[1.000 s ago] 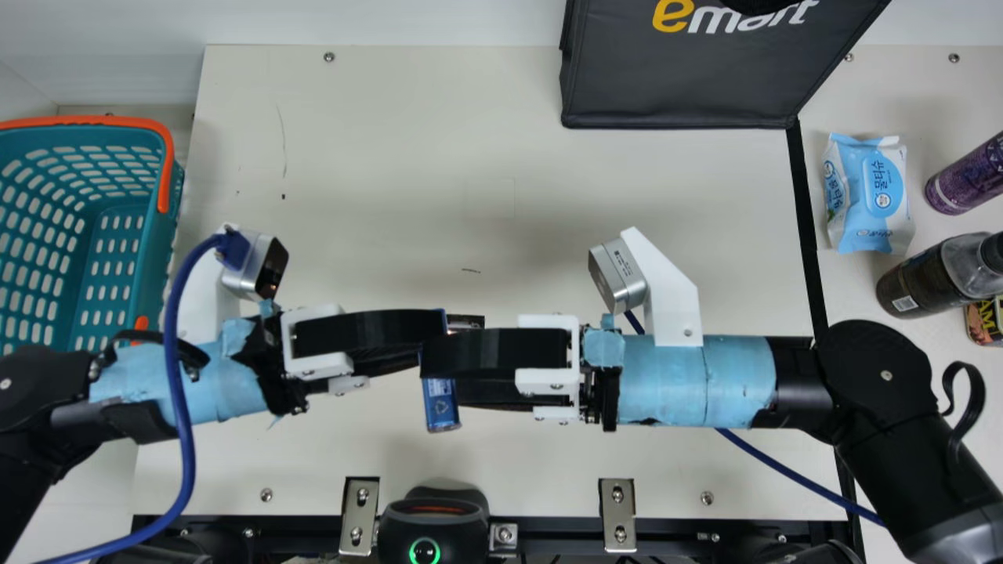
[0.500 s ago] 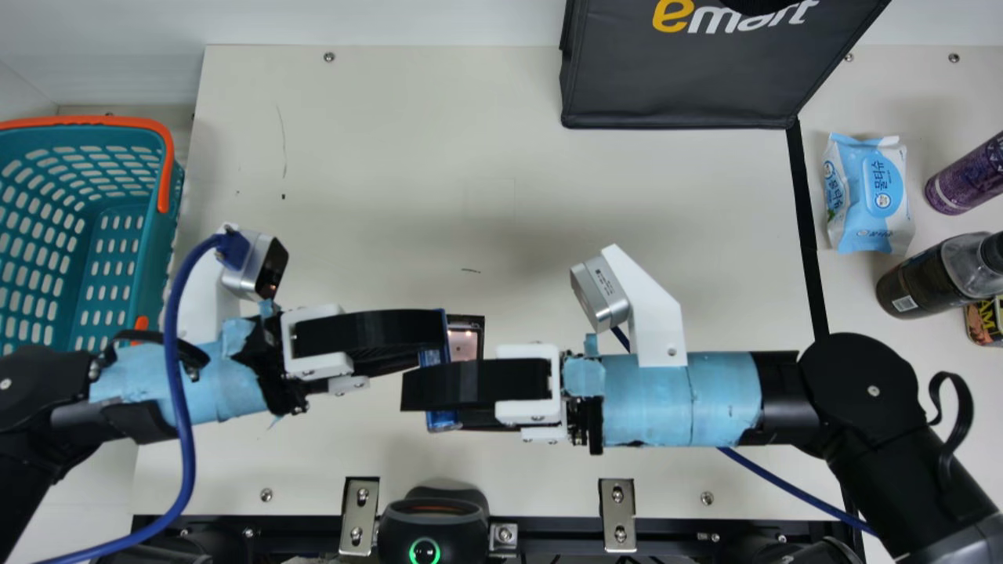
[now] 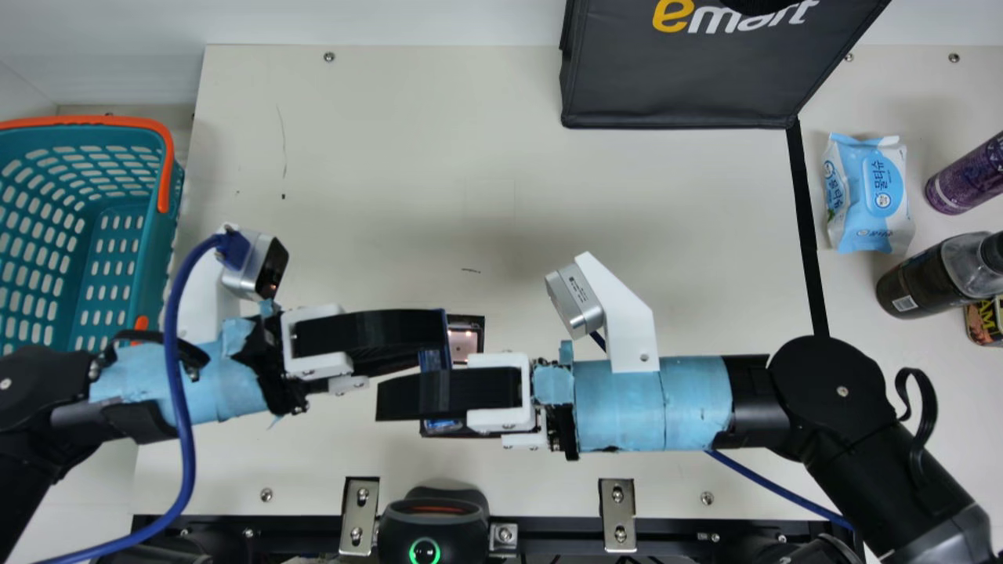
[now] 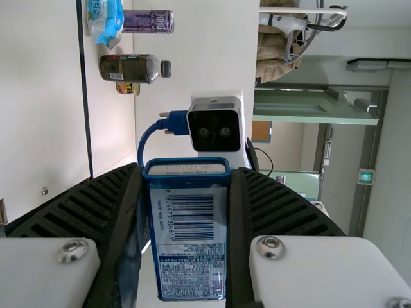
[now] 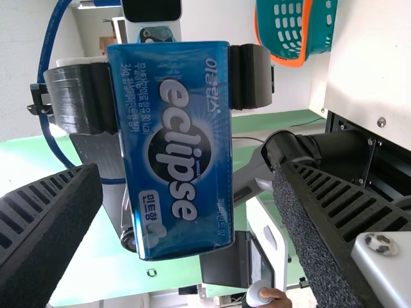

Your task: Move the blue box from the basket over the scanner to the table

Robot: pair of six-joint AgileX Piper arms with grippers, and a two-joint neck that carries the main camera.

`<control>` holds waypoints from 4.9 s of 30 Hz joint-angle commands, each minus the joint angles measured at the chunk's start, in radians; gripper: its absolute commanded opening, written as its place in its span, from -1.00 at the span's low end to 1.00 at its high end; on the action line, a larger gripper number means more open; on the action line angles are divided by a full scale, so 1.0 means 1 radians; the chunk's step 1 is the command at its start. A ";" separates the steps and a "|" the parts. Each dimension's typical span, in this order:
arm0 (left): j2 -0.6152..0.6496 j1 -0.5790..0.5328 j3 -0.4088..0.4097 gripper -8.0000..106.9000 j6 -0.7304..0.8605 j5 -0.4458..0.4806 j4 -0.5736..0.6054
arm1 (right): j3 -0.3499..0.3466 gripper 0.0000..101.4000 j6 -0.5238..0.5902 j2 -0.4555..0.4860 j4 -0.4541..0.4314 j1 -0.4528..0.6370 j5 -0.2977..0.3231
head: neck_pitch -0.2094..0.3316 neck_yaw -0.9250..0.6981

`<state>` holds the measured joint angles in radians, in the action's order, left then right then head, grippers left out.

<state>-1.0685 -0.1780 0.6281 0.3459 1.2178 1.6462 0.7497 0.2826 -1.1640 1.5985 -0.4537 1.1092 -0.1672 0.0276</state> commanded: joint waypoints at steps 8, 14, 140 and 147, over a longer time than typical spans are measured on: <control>0.000 0.000 0.000 -1.00 0.000 0.000 0.000 | 0.000 -0.44 0.000 0.000 0.000 0.000 -0.001 | 0.029 0.000; 0.000 0.000 0.000 -0.88 0.000 0.000 0.000 | 0.000 -1.00 0.000 0.000 0.001 0.000 -0.001 | 0.029 0.000; 0.399 0.055 0.381 0.71 -0.635 -0.236 -1.710 | 0.371 -1.00 -0.731 -0.054 -1.186 -0.293 -0.120 | 0.029 0.000; 0.399 0.055 0.381 0.71 -0.635 -0.236 -1.710 | 0.423 -1.00 -0.813 -0.100 -1.361 -0.383 -0.080 | 0.029 0.000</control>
<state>-0.6691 -0.1230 1.0094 -0.2892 0.9821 -0.0638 1.1679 -0.5202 -1.2561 0.3200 -0.8202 1.0326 -0.1687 0.0291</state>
